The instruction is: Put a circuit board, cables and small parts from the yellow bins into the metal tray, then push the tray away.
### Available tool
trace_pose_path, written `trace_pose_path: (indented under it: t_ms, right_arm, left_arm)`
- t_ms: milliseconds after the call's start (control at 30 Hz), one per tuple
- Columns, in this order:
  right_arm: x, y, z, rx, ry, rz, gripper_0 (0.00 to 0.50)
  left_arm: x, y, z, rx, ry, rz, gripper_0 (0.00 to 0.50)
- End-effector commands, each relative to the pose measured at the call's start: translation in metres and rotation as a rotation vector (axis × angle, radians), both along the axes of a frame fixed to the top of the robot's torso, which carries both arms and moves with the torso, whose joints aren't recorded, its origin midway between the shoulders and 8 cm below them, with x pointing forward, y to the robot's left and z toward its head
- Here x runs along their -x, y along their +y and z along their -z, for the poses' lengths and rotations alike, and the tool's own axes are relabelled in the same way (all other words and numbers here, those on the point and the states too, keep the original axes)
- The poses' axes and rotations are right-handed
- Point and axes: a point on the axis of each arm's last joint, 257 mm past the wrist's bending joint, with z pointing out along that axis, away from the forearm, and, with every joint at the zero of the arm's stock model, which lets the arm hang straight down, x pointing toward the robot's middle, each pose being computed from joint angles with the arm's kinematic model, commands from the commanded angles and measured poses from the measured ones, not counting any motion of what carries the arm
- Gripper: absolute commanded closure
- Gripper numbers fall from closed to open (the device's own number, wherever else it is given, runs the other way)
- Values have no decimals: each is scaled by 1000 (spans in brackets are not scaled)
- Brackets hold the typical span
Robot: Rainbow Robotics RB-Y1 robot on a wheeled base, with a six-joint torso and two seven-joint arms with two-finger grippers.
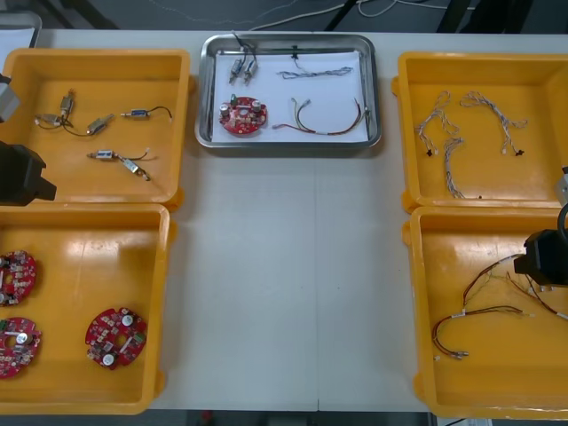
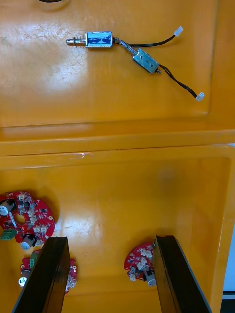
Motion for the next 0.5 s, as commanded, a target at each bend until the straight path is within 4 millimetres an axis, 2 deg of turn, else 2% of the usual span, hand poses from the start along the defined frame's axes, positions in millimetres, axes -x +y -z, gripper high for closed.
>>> trace_pose_path:
  t_ms: [33,500]
  right_arm:
    - [0,-2,-8,23,-32,-33,0]
    - [0,-2,-8,23,-32,-33,0]
  left_arm:
    - [2,15,-14,-61,-33,28,0]
    - [2,15,-14,-61,-33,28,0]
